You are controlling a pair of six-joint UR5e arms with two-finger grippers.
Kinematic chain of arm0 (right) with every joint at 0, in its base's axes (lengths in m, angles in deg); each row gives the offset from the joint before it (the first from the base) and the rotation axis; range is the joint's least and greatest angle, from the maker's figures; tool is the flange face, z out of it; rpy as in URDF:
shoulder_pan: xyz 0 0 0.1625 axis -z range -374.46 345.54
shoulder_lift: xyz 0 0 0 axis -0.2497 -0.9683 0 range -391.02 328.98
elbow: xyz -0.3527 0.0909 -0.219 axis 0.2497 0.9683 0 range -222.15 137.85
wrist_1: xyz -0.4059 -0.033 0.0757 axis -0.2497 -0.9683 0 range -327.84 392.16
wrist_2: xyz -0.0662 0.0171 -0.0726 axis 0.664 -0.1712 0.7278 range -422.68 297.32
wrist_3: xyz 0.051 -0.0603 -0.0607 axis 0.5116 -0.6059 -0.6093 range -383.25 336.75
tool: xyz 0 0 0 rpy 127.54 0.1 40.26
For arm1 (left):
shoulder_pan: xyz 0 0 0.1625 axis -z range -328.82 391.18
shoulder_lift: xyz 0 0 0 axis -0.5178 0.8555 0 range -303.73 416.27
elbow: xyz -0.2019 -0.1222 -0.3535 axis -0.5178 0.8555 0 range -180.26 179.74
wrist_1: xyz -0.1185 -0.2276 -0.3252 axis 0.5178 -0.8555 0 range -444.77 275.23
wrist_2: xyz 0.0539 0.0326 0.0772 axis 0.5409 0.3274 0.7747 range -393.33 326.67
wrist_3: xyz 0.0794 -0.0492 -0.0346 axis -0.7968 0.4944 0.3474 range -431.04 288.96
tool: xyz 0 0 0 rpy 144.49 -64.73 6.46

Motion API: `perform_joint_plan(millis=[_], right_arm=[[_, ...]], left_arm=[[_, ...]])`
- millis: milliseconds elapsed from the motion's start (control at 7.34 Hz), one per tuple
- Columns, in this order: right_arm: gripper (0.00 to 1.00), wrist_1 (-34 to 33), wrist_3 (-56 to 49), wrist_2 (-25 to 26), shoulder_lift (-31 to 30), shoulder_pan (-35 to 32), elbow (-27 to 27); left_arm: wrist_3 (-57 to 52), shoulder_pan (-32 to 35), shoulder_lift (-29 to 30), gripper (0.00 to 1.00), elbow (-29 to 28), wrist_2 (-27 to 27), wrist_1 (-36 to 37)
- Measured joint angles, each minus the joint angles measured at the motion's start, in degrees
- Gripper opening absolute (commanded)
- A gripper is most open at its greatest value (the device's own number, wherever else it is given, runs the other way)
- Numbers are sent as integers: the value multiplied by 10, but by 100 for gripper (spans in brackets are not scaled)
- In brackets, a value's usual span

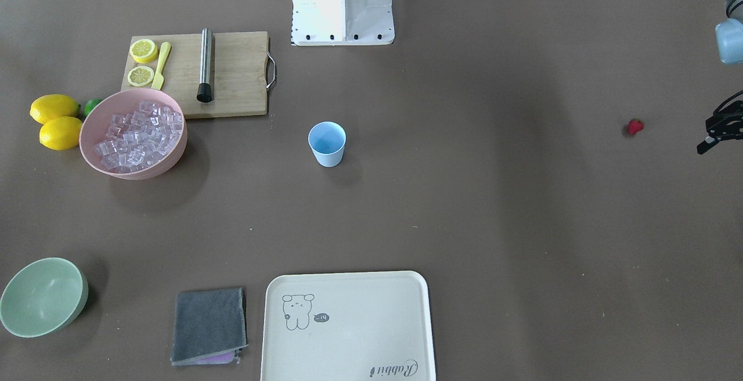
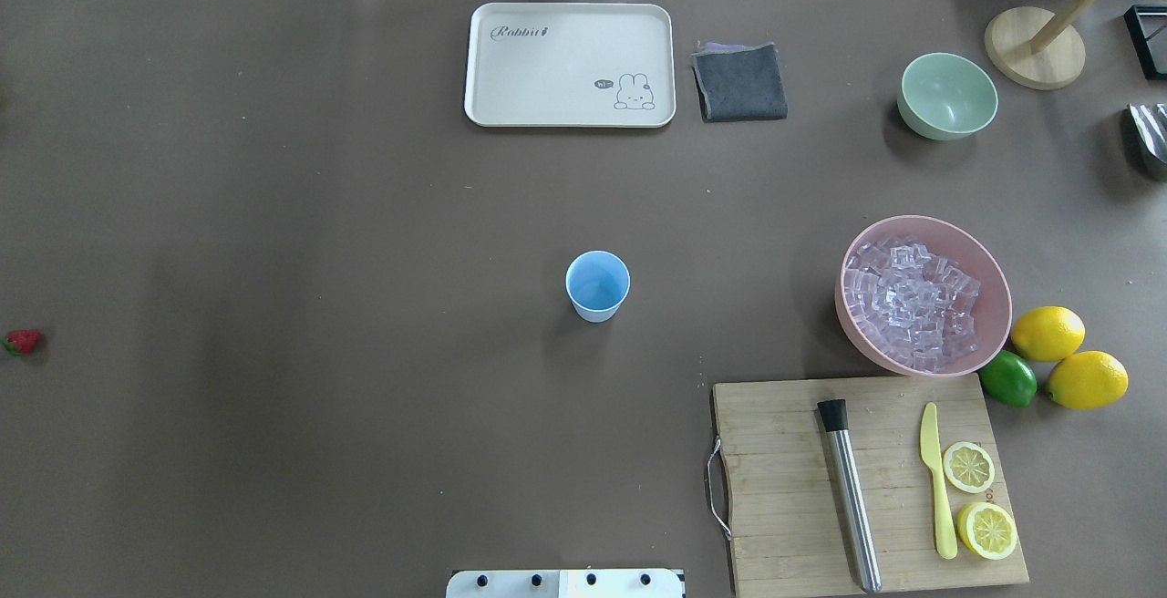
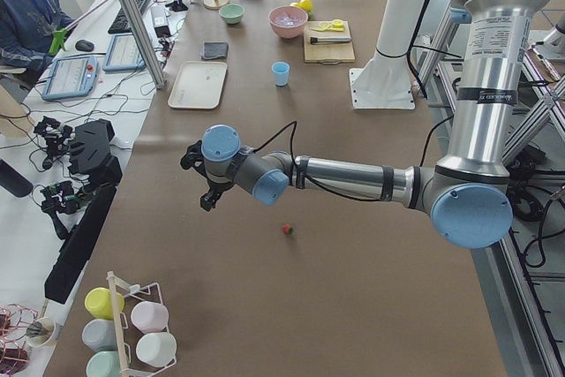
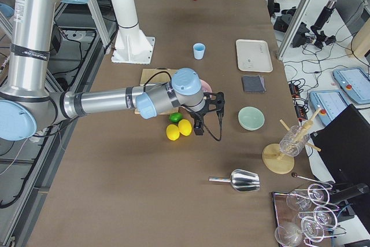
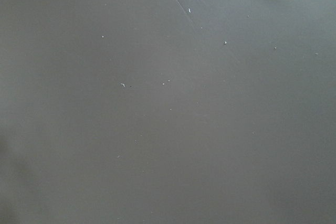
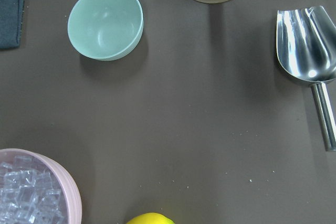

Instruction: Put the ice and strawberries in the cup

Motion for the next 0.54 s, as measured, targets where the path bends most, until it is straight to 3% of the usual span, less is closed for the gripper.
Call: perform_joint_plan(millis=[545], right_arm=[[99, -2, 207, 128, 92, 184, -6]], left_arm=[[20, 0, -9, 98, 7, -2, -2]])
